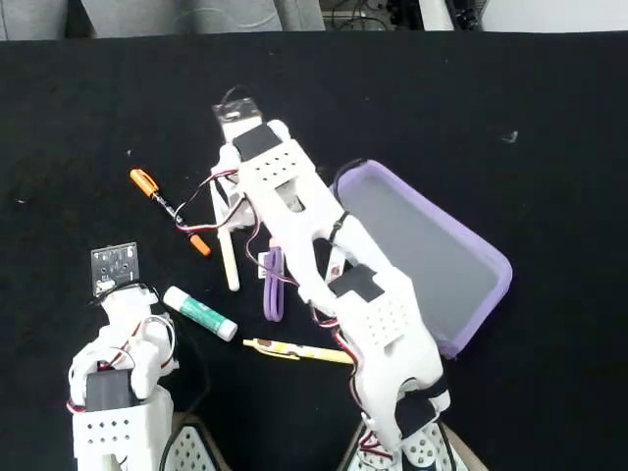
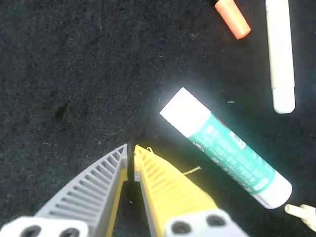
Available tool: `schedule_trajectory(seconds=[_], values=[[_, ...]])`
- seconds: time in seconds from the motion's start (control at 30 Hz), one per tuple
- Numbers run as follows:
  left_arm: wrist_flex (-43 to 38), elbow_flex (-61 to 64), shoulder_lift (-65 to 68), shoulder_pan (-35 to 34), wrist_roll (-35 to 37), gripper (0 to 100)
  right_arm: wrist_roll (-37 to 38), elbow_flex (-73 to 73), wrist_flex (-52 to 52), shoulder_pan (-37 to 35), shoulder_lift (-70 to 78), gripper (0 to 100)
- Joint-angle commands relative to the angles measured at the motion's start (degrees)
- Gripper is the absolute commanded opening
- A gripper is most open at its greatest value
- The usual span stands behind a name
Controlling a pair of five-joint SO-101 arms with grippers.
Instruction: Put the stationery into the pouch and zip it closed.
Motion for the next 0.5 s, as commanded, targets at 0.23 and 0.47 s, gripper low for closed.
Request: schedule_trajectory(seconds=[0.23,0.47], values=[[0.3,1.4,-0.3,0.2,0.0,3,-8.1,-1.7,-1.3,4.0,2.8,28.9],[0.3,1.4,-0.3,0.2,0.0,3,-8.0,-3.5,-2.5,4.0,4.1,18.9]])
